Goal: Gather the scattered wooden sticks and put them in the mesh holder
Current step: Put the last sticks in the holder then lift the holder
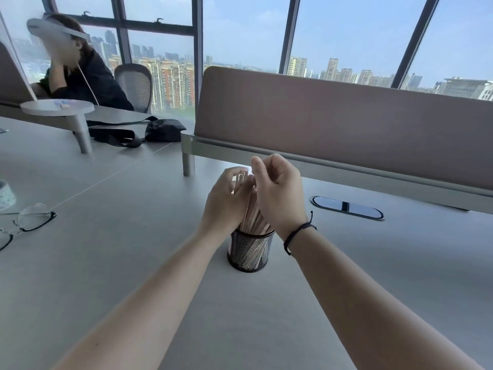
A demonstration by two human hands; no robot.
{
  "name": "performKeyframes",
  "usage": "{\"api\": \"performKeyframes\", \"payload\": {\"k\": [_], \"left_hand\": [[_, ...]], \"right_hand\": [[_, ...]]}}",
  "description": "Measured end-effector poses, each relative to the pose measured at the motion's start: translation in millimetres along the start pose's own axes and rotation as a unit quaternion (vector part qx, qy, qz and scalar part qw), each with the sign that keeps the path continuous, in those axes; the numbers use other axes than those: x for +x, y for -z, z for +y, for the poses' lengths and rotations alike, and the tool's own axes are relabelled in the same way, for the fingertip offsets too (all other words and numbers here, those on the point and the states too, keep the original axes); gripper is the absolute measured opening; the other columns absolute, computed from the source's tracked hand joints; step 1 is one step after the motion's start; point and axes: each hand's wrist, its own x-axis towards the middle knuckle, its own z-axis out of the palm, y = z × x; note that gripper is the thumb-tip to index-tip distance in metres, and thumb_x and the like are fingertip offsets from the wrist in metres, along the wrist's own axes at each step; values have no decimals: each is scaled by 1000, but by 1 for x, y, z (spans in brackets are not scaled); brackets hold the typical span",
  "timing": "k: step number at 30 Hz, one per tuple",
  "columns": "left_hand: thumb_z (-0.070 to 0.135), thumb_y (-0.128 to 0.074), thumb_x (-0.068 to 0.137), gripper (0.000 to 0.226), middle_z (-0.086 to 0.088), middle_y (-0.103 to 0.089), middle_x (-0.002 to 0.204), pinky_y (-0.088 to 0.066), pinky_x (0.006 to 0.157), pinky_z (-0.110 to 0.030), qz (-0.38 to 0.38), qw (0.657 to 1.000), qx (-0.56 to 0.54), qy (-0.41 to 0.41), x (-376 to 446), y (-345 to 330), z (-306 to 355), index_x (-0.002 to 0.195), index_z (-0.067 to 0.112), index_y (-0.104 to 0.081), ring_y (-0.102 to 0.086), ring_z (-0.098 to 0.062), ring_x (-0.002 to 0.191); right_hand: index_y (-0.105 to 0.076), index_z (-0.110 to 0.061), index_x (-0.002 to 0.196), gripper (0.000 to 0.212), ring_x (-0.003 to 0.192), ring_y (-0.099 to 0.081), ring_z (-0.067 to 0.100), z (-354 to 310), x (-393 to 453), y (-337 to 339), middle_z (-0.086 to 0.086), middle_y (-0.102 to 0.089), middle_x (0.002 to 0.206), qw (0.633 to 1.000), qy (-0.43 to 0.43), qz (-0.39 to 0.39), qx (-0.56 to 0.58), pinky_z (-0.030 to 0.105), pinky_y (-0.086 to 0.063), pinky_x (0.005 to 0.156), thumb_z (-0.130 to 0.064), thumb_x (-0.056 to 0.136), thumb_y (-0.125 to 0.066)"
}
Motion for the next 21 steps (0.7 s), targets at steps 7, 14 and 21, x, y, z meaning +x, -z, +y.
{"api": "performKeyframes", "payload": {"k": [7,14,21], "left_hand": [[35,-45,105,31,15,-75,110,-51,101,-34,-3,997,-58,-50,-2,-1,9,113,31,-74,-66,-3,109],[27,-50,104,29,9,-75,117,-52,102,-33,17,998,-51,-40,-10,-7,-6,118,21,-76,-67,-2,111],[28,-50,101,30,3,-78,102,-54,93,-36,22,997,62,-42,-17,-6,7,102,21,-79,-69,-16,102]], "right_hand": [[-61,-23,117,31,99,-60,17,25,-7,7,-3,-63,117,958,47,-116,-256,36,-49,80,-32,103,-36],[-53,-9,118,28,103,-58,25,28,-11,15,4,-61,117,896,135,-221,-362,29,-34,70,-21,100,-37],[-46,-8,135,45,128,-49,28,21,-11,28,9,-52,137,892,80,-261,-360,35,-39,103,-25,94,-43]]}}
